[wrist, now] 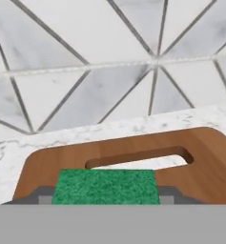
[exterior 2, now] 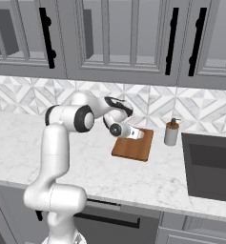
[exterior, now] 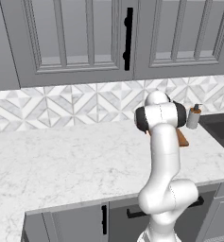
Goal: Pick up the sponge from the counter and clean the cutting board by briefly scrubbing or pressing down on the cutting board. Once finished, release the sponge.
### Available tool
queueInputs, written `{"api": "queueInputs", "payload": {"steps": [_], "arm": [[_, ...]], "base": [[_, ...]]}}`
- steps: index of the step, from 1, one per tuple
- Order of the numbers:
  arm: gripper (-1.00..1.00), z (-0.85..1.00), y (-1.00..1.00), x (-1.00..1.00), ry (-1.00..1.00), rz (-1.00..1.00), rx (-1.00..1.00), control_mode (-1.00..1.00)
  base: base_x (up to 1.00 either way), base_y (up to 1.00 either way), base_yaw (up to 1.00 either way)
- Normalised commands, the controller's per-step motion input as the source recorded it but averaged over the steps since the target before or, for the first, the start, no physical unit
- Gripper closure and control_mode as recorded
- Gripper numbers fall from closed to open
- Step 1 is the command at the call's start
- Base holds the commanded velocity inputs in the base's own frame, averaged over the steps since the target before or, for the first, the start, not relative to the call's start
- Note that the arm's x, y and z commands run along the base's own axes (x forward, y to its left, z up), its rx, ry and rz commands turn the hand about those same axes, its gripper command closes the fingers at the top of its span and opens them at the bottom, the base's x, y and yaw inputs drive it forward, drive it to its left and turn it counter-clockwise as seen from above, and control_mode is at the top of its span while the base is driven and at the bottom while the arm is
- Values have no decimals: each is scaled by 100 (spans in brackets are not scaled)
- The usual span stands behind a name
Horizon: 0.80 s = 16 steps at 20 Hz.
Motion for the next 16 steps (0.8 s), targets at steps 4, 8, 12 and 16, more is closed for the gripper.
{"api": "queueInputs", "payload": {"steps": [4, 8, 12, 16], "arm": [[-100, 4, -18, -7, 0, 0, 5, -100], [-100, 23, -18, -8, 0, 0, 6, -100], [-100, 40, -12, -25, -2, 0, 5, -100], [-100, 55, -4, -64, -16, 0, 4, -100]], "base": [[0, 0, 0], [0, 0, 0], [0, 0, 0], [0, 0, 0]]}}
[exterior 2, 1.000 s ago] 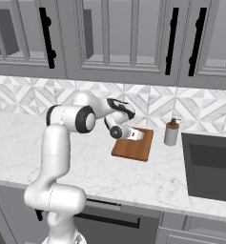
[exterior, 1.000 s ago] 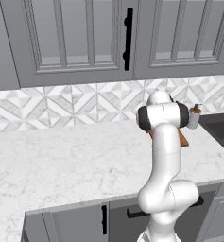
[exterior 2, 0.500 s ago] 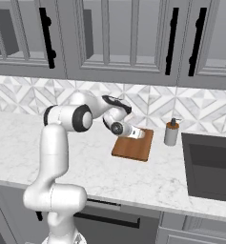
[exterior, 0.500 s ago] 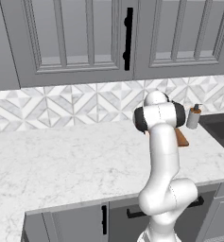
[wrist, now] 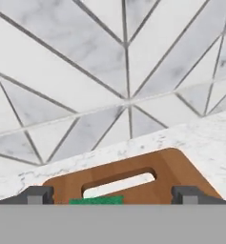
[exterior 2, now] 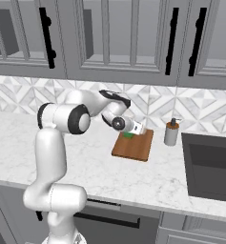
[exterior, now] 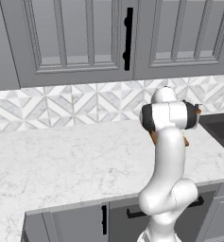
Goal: Pick up the sponge from the counter and clean the cutting board by briefly scrubbing or pressing down on the cutting board. Once finished, release the sponge.
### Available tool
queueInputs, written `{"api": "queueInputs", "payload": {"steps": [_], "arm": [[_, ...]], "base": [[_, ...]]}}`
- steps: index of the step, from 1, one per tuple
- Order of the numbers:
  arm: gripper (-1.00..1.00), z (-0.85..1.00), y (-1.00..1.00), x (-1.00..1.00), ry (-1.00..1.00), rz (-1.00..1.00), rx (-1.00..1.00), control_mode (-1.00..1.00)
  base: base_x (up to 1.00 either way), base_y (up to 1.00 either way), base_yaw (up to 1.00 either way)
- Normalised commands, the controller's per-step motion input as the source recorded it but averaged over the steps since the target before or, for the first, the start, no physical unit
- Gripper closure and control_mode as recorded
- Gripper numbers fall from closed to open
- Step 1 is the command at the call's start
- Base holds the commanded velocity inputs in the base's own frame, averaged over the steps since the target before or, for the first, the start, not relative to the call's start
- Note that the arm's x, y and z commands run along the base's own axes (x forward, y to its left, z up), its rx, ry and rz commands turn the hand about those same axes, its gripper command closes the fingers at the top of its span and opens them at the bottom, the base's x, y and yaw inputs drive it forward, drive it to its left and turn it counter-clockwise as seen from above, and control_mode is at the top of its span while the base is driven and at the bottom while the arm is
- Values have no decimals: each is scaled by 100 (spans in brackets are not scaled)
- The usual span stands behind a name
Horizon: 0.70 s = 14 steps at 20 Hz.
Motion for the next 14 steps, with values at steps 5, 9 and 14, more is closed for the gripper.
{"api": "queueInputs", "payload": {"steps": [5, 9, 14], "arm": [[-100, 53, 0, -89, -22, 2, 0, -100], [-100, 34, 0, -100, -13, 3, 0, -100], [-100, 15, -1, -100, -8, 5, 0, -100]], "base": [[0, 0, 0], [0, 0, 0], [0, 0, 0]]}}
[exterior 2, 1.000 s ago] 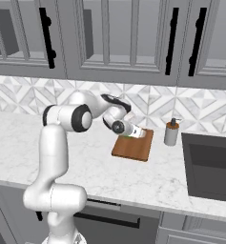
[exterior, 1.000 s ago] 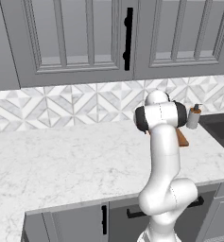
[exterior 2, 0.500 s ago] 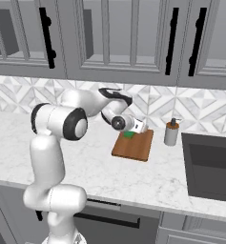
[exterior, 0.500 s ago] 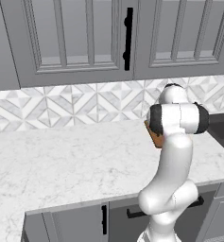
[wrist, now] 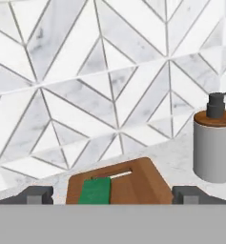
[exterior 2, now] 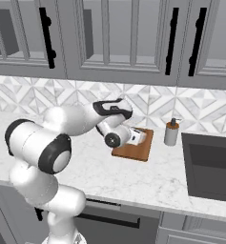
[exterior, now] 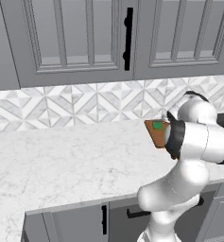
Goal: Pick up the sponge from the counter and clean the cutting board by briefly scrubbing or pressing down on the cutting board. Once finished, release the sponge.
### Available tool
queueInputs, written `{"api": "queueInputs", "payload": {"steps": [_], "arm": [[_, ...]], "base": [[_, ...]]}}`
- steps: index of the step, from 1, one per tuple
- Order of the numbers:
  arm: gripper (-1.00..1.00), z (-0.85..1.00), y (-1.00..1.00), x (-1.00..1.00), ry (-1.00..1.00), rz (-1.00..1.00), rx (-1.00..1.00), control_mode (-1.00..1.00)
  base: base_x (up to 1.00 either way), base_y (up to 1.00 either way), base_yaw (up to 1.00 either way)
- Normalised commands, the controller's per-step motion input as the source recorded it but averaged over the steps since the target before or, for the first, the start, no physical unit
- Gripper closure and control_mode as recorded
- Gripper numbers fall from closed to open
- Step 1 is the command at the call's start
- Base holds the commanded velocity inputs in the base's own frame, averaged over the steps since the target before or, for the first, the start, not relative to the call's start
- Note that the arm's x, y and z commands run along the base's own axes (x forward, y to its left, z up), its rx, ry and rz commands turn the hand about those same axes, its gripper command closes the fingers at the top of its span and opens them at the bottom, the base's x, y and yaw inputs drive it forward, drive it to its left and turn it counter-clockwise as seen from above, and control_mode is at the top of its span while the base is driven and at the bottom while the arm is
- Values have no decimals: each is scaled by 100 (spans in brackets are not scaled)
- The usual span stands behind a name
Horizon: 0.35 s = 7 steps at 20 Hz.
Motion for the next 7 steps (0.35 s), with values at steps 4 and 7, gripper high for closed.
{"api": "queueInputs", "payload": {"steps": [4, 7], "arm": [[-100, 61, -1, -100, -2, 6, 3, -100], [-100, 97, -2, -100, -2, 9, 5, -100]], "base": [[0, 0, 0], [0, 0, 0]]}}
